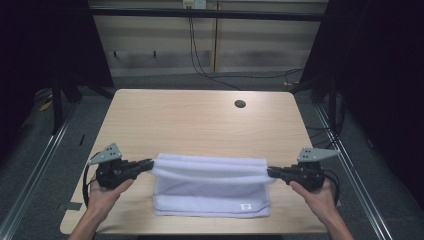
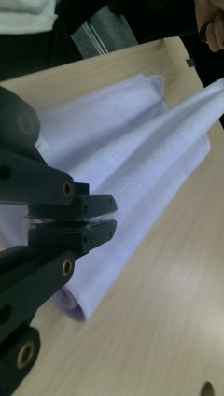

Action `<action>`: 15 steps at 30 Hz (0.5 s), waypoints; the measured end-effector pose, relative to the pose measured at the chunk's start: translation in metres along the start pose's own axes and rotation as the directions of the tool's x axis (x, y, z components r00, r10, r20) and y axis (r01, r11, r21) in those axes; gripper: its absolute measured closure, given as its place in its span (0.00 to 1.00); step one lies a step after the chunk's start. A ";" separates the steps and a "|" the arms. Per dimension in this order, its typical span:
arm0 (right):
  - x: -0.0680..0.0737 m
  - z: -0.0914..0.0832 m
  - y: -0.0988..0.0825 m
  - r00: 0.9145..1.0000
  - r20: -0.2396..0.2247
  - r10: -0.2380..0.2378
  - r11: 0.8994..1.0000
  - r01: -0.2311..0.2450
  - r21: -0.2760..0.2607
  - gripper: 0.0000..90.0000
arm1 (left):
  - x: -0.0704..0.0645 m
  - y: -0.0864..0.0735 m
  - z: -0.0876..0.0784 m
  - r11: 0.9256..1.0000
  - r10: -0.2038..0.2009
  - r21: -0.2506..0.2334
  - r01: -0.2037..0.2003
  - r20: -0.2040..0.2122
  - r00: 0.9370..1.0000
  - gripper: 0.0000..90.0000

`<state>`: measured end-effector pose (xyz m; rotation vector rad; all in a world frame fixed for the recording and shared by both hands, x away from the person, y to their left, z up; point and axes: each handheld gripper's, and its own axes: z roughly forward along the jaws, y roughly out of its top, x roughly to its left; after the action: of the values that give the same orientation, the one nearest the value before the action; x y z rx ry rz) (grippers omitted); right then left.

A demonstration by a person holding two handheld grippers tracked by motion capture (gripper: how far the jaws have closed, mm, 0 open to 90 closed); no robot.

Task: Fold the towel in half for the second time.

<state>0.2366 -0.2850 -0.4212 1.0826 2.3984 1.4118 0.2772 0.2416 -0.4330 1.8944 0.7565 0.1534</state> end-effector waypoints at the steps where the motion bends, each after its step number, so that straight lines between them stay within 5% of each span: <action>1: 0.002 0.001 -0.006 1.000 0.000 -0.002 1.000 0.002 0.018 0.97 | -0.002 -0.004 0.000 1.000 0.005 0.021 -0.006 0.007 1.000 0.94; 5: 0.014 0.009 -0.029 1.000 0.021 -0.022 0.994 0.019 0.107 0.96 | -0.012 -0.026 0.005 0.989 0.050 0.138 -0.051 0.010 0.999 0.93; 7: 0.018 0.013 -0.038 1.000 0.021 -0.011 0.992 0.009 0.126 0.96 | -0.015 -0.038 0.009 0.983 0.028 0.179 -0.032 0.023 0.999 0.93; 13: 0.026 0.018 -0.058 1.000 -0.012 -0.002 0.978 0.004 0.210 0.93 | -0.021 -0.051 0.007 0.976 0.033 0.212 -0.038 0.028 0.999 0.90; 15: 0.028 0.019 -0.060 0.999 -0.031 0.006 0.973 0.001 0.231 0.90 | -0.026 -0.055 0.008 0.969 0.040 0.244 -0.045 0.027 0.999 0.87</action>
<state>0.1949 -0.2716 -0.4740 1.1201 2.6362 1.1808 0.2362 0.2348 -0.4784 2.1436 0.7474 0.0673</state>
